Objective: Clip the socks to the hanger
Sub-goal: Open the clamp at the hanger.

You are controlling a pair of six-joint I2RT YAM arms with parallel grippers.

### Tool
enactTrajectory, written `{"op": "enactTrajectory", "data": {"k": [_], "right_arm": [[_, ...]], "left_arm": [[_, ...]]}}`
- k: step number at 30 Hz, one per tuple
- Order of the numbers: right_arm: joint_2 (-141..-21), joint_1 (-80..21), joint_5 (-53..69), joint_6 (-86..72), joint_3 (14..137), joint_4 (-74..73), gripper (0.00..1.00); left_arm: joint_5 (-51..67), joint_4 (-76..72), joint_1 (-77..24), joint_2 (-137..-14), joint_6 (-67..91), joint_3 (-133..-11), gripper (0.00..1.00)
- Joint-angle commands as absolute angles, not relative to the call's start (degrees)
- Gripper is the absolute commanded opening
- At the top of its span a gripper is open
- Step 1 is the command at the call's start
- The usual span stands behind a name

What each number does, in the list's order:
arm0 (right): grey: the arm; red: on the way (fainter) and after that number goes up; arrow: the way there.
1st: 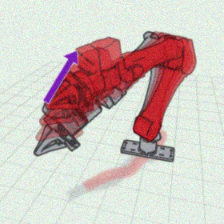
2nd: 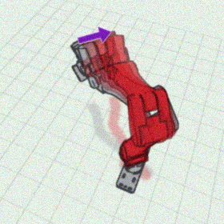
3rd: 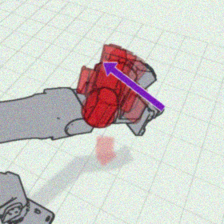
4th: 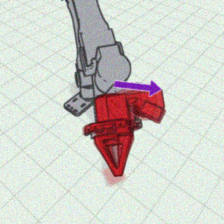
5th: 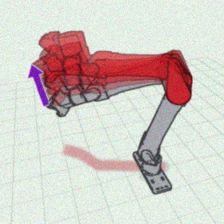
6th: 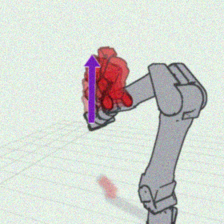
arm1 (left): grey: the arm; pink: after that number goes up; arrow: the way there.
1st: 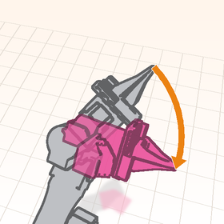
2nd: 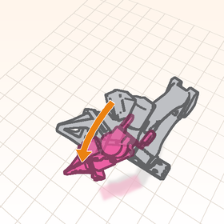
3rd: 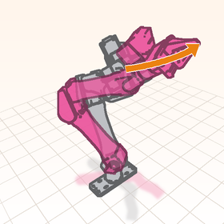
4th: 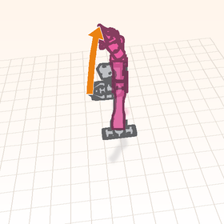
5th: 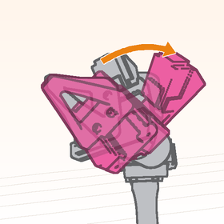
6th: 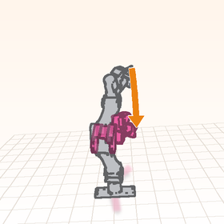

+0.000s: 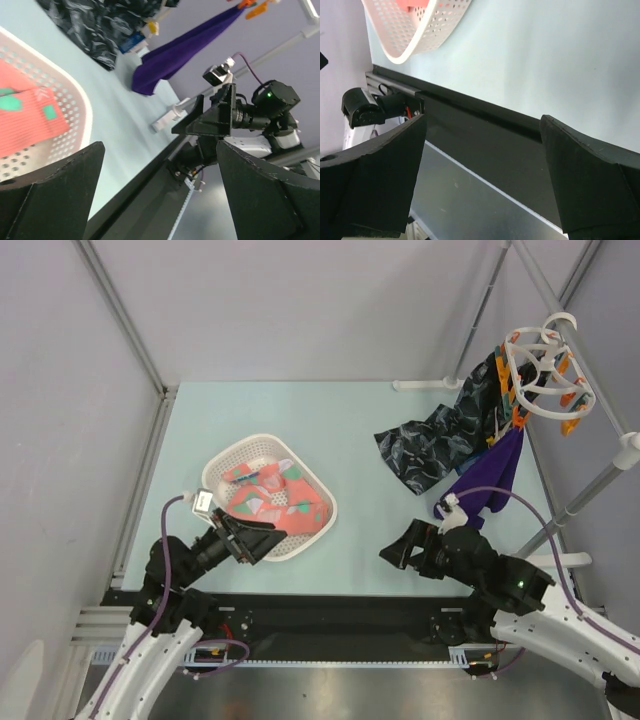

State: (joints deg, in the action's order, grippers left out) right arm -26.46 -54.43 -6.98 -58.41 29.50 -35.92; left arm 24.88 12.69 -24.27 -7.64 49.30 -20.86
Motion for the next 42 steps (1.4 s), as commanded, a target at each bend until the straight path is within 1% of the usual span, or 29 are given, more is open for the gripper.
{"op": "enactTrajectory", "data": {"k": [1,3,5,7,9,10,11,13,14,15,18,19,20,21,23,24,25,26,28,30,31,33,34,37,41,42], "right_arm": [[-25.7,-54.7,-12.8,-56.0,35.8,-43.4,1.0],[-24.0,-54.7,-12.2,-55.1,37.1,-43.1,1.0],[-22.4,-54.7,-10.2,-57.1,38.1,-43.4,1.0],[-19.0,-54.7,-10.2,-57.4,38.4,-42.9,1.0],[-17.1,-54.6,-10.5,-55.6,40.2,-42.5,1.0],[-16.9,-54.7,-12.5,-55.4,41.5,-44.8,1.0],[-17.3,-54.7,-14.0,-55.3,43.1,-46.9,1.0],[-19.1,-54.6,-18.1,-54.2,48.8,-52.6,1.0],[-21.2,-54.6,-18.9,-53.4,50.9,-54.3,1.0],[-22.7,-54.6,-19.8,-51.7,54.5,-55.7,1.0],[-26.9,-54.6,-23.7,-49.0,62.5,-60.6,0.94],[-27.5,-54.6,-25.3,-47.9,64.2,-61.3,0.91],[-28.1,-54.6,-26.4,-47.2,65.9,-61.7,0.89],[-29.3,-54.6,-27.6,-45.8,67.9,-62.0,0.88],[-30.5,-54.6,-31.0,-43.8,72.9,-62.5,0.8],[-32.3,-54.6,-32.2,-42.6,74.4,-62.5,0.77],[-33.4,-54.7,-34.2,-40.8,77.7,-62.6,0.72],[-34.5,-54.6,-35.2,-39.7,79.2,-62.8,0.7],[-38.8,-54.6,-38.8,-37.4,82.2,-63.9,0.69],[-41.8,-54.6,-42.3,-36.4,86.2,-66.3,0.68],[-44.5,-54.6,-46.4,-36.0,87.2,-67.1,0.67],[-46.7,-54.6,-50.5,-35.0,89.1,-69.6,0.68],[-48.8,-54.6,-54.5,-34.5,89.4,-70.0,0.67],[-51.5,-54.6,-59.0,-33.1,88.9,-69.9,0.68],[-55.5,-53.8,-60.2,-31.6,85.4,-64.5,0.69],[-56.2,-53.2,-59.1,-29.3,84.1,-60.9,0.69]], "left_arm": [[31.5,0.2,-23.8,-9.2,53.9,-17.9,1.0],[32.1,-3.7,-23.8,-11.4,53.3,-17.8,1.0],[32.5,-7.5,-23.8,-13.8,52.3,-18.8,0.95],[32.7,-9.8,-24.3,-19.1,51.0,-20.6,0.93],[29.6,-12.6,-27.6,-23.7,48.7,-22.5,0.91],[27.8,-13.4,-29.6,-28.3,47.5,-24.8,0.92],[25.9,-14.4,-33.9,-30.6,45.9,-26.3,0.92],[19.7,-15.0,-38.6,-35.7,40.9,-31.2,0.92],[18.2,-15.8,-42.5,-40.9,39.3,-32.7,0.92],[16.9,-18.3,-44.0,-44.1,36.8,-34.2,0.92],[15.5,-25.7,-48.2,-55.8,32.4,-40.4,0.9],[15.7,-27.7,-48.9,-58.5,31.3,-43.8,0.87],[16.3,-29.4,-50.5,-64.4,30.1,-45.9,0.86],[17.0,-32.4,-51.3,-67.0,27.0,-48.1,0.84],[18.4,-33.7,-53.3,-72.4,23.5,-55.5,0.81],[19.1,-34.0,-53.6,-77.3,20.9,-58.2,0.79],[19.9,-35.8,-53.8,-79.4,20.3,-62.7,0.77],[21.9,-37.1,-53.8,-81.3,20.1,-64.7,0.75],[22.1,-39.2,-53.8,-85.6,20.5,-69.1,0.71],[22.5,-40.2,-53.8,-87.6,21.8,-71.2,0.71],[22.1,-40.5,-53.8,-88.9,22.0,-72.6,0.71],[19.7,-40.6,-53.8,-89.6,22.2,-73.3,0.71],[18.5,-40.3,-53.8,-89.8,21.8,-73.5,0.7],[14.1,-40.1,-53.8,-89.4,18.7,-71.6,0.71],[7.6,-39.3,-53.8,-85.5,11.3,-66.6,0.71],[6.3,-39.2,-53.8,-84.8,10.1,-65.3,0.71]]}}
